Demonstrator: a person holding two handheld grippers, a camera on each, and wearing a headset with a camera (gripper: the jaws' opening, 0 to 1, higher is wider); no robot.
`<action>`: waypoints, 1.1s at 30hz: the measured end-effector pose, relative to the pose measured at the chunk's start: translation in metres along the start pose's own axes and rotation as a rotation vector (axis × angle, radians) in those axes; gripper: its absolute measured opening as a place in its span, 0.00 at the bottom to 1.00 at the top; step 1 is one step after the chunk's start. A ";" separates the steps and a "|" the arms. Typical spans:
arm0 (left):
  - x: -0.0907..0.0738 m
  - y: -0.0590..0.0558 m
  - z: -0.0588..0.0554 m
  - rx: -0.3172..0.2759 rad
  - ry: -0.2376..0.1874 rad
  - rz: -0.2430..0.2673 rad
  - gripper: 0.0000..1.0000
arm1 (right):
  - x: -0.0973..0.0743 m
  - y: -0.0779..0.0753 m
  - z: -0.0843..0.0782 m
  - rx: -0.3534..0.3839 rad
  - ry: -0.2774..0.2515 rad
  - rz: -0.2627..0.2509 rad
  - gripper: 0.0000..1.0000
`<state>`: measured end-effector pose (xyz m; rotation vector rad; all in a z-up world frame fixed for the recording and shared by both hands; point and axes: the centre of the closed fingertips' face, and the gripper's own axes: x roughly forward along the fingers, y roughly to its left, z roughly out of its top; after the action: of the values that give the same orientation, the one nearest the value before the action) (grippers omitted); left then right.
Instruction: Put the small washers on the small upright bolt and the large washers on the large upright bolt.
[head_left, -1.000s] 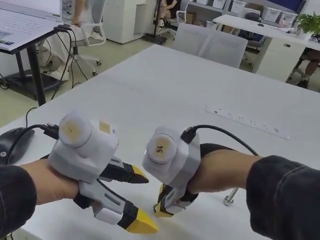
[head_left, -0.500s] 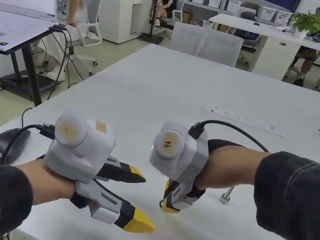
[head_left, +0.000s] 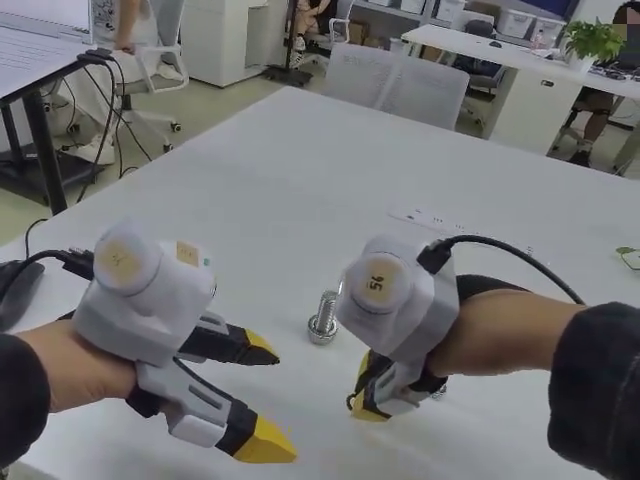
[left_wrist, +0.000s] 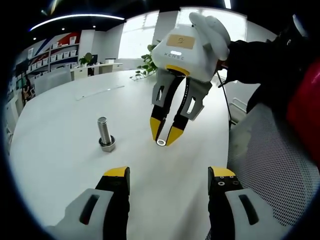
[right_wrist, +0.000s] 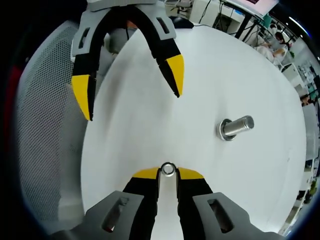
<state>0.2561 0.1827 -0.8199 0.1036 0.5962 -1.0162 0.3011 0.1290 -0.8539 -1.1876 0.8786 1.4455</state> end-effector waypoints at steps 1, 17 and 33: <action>0.000 0.000 0.000 0.001 0.001 -0.001 0.62 | -0.001 0.000 -0.002 0.004 0.002 -0.002 0.14; 0.001 0.002 0.000 0.001 0.012 -0.002 0.62 | -0.020 0.001 -0.050 0.085 0.015 -0.028 0.14; 0.001 0.003 -0.001 0.003 0.021 -0.002 0.62 | -0.041 -0.011 -0.091 0.176 0.033 -0.072 0.14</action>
<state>0.2587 0.1836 -0.8215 0.1160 0.6138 -1.0193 0.3313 0.0349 -0.8359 -1.1028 0.9555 1.2668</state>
